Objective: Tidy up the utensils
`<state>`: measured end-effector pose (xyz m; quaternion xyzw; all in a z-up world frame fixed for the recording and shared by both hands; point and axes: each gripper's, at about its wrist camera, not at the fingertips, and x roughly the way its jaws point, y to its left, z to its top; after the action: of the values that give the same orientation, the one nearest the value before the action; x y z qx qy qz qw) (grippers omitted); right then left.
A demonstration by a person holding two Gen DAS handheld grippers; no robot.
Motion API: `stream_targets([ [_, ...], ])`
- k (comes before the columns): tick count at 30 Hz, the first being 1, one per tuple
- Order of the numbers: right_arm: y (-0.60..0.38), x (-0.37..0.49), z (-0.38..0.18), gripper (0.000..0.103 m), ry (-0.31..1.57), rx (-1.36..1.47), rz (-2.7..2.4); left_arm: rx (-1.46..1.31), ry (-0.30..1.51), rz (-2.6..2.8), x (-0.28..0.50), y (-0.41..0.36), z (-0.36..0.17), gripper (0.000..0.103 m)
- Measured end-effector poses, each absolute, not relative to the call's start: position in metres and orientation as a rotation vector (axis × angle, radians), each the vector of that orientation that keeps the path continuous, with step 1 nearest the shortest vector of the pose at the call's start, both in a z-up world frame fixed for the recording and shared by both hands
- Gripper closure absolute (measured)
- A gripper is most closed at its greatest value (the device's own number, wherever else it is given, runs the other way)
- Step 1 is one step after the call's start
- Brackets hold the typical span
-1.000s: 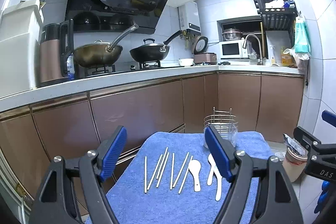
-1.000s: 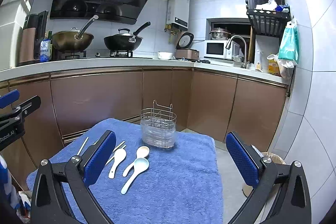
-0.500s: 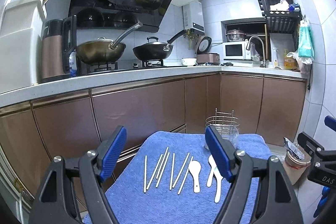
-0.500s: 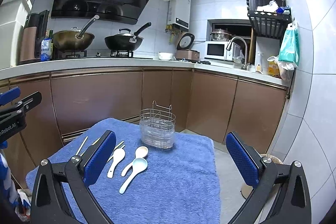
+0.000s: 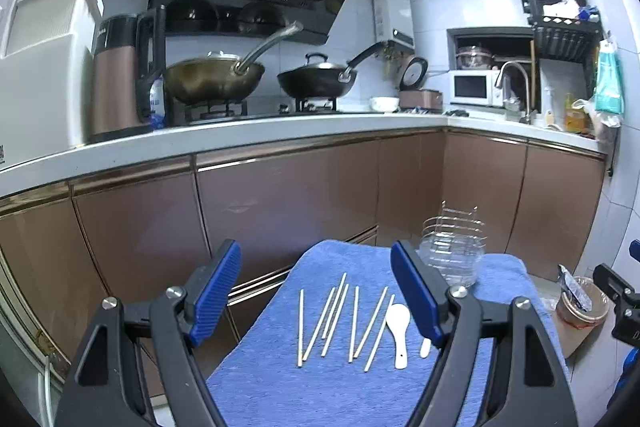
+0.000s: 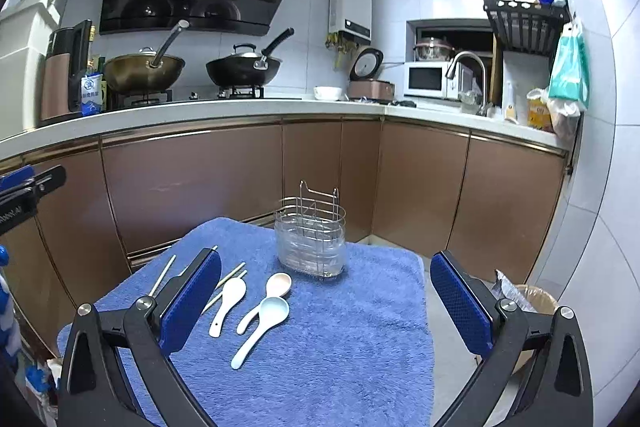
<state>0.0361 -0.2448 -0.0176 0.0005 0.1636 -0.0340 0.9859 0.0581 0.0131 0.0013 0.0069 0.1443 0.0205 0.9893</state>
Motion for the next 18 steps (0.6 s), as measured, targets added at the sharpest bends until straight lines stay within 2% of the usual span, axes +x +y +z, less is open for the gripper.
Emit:
stream_targets([
  [6,-0.262,0.070,-0.034,0.010,0.412,0.042,-0.008,0.018,0.389,0.041,0.091,0.024,-0.010,0.027],
  [9,-0.272,0.094,-0.051,0.021,0.482,0.092,0.053,0.012,0.460,0.029,0.116,0.030,-0.023,0.027],
  [11,-0.277,0.114,-0.066,0.036,0.539,0.130,0.114,0.006,0.502,0.022,0.133,0.034,-0.034,0.027],
  [14,-0.281,0.153,-0.096,0.049,0.649,0.174,0.218,-0.003,0.574,-0.003,0.166,0.040,-0.052,0.028],
  [18,-0.276,0.198,-0.136,0.058,0.777,0.169,0.308,-0.025,0.695,-0.045,0.217,0.049,-0.083,0.028],
])
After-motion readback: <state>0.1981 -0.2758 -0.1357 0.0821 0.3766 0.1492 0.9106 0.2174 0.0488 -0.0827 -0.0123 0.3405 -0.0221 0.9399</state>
